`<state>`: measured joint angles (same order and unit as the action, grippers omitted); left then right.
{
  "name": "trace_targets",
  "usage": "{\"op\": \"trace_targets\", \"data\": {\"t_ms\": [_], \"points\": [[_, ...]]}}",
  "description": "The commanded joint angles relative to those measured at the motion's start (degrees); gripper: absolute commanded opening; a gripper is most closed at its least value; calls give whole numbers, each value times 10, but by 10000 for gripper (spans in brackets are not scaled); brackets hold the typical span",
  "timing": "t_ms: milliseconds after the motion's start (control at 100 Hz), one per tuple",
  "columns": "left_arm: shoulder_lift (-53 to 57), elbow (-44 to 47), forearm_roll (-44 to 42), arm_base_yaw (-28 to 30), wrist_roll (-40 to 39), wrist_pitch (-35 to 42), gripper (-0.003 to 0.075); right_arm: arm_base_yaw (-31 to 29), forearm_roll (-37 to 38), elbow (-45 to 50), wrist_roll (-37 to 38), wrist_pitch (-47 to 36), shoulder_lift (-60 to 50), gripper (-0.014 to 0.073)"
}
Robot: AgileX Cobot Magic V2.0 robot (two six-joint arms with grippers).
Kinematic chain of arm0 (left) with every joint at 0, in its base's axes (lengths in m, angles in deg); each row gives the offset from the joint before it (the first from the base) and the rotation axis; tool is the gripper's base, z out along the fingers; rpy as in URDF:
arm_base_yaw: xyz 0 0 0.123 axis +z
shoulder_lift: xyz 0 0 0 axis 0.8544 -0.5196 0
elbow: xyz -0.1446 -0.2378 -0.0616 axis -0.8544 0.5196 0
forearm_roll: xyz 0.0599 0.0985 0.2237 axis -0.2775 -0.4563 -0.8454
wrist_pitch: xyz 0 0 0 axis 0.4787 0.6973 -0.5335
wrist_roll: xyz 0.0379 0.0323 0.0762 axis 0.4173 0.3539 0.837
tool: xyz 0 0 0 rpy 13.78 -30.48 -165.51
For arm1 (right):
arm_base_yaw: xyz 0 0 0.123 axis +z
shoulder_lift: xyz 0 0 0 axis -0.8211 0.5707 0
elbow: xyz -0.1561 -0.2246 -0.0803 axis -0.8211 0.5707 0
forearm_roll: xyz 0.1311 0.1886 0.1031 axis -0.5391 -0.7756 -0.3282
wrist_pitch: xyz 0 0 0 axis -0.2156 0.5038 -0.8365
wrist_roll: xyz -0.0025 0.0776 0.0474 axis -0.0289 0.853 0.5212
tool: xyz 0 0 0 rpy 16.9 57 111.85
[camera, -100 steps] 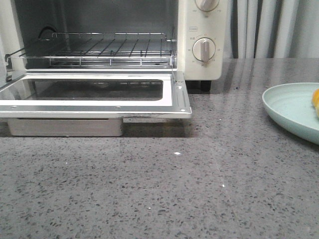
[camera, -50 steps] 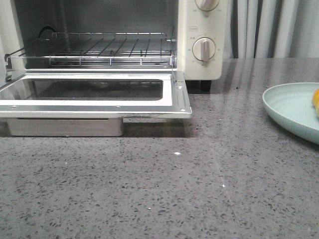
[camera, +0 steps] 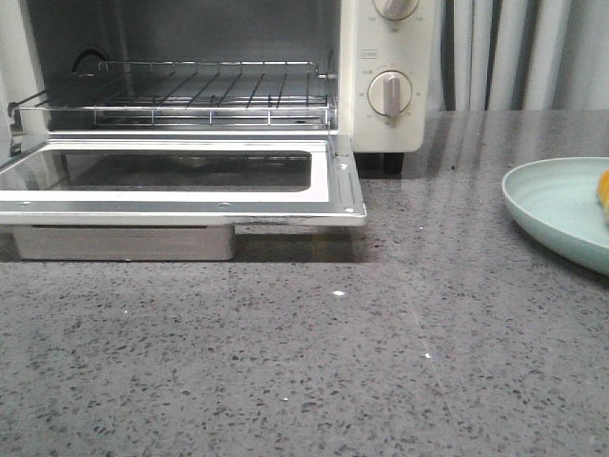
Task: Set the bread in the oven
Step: 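Lower the right gripper over the striped bread roll on the plate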
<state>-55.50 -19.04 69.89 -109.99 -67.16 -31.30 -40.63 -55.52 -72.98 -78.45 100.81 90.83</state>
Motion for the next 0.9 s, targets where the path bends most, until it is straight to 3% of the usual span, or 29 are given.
{"op": "trace_targets", "data": {"t_ms": [0, 360, 890], "points": [[-1, -19, -4, -4, -7, 46, -20, 1, -4, -53, -23, 28, 29, 479], [-1, -19, -14, -4, -7, 46, -20, -11, 5, -82, -26, 52, 119, 479], [-1, -19, -22, -4, -7, 46, -20, -53, 4, -82, -26, 32, 149, 479]]}}
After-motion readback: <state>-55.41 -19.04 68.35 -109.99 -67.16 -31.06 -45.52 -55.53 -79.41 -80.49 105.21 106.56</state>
